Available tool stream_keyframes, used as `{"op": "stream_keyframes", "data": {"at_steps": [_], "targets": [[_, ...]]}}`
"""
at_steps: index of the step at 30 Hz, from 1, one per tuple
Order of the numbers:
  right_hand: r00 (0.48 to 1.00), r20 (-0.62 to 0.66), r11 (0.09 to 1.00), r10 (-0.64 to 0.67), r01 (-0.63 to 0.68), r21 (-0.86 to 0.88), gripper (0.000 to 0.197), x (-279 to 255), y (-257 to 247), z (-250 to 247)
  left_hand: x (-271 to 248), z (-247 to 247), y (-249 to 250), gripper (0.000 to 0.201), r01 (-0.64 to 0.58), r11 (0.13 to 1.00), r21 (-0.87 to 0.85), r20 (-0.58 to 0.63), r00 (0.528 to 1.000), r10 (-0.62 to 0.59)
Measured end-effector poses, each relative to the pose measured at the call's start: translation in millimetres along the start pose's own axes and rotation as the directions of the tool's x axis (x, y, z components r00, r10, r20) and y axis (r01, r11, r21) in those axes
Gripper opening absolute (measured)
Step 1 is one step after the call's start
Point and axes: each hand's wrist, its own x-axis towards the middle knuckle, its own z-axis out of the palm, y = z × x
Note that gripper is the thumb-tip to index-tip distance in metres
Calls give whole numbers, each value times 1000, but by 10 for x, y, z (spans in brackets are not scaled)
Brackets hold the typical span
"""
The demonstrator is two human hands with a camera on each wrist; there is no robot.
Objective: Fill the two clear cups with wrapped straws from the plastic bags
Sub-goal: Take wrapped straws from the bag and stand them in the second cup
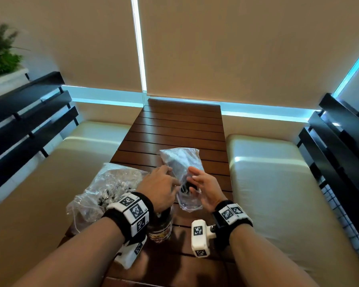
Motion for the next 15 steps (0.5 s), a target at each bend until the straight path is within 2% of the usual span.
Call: {"op": "stream_keyframes", "data": {"at_steps": [3, 6, 8, 10, 11, 12, 14, 15], "targets": [[988, 117, 992, -103, 110, -63, 39, -106, -271, 97, 94, -39, 71, 34, -12, 994, 113, 107, 994, 0], [958, 229, 983, -171, 182, -31, 42, -208, -537, 140, 151, -35, 158, 38, -28, 983, 180, 122, 992, 5], [947, 241, 973, -212, 227, -37, 43, -247, -625, 135, 175, -38, 201, 34, -25, 995, 95, 98, 995, 15], [943, 191, 931, -274, 310, -193, 38, -272, -590, 106, 192, -58, 214, 29, -13, 999, -49, 73, 997, 17], [935, 166, 862, -313, 353, -363, 35, -287, -540, 85, 195, -74, 218, 27, -20, 994, -103, 45, 999, 25], [927, 163, 739, -337, 368, -564, 32, -284, -460, 53, 197, -81, 214, 26, -31, 990, -140, 16, 999, 34], [935, 218, 365, -279, 313, -877, 28, -259, -259, 0, 167, -102, 228, 17, -67, 986, -151, -22, 998, 64], [946, 221, 217, -238, 274, -937, 28, -233, -160, -20, 141, -105, 243, 16, -95, 986, -138, -26, 995, 93]]}}
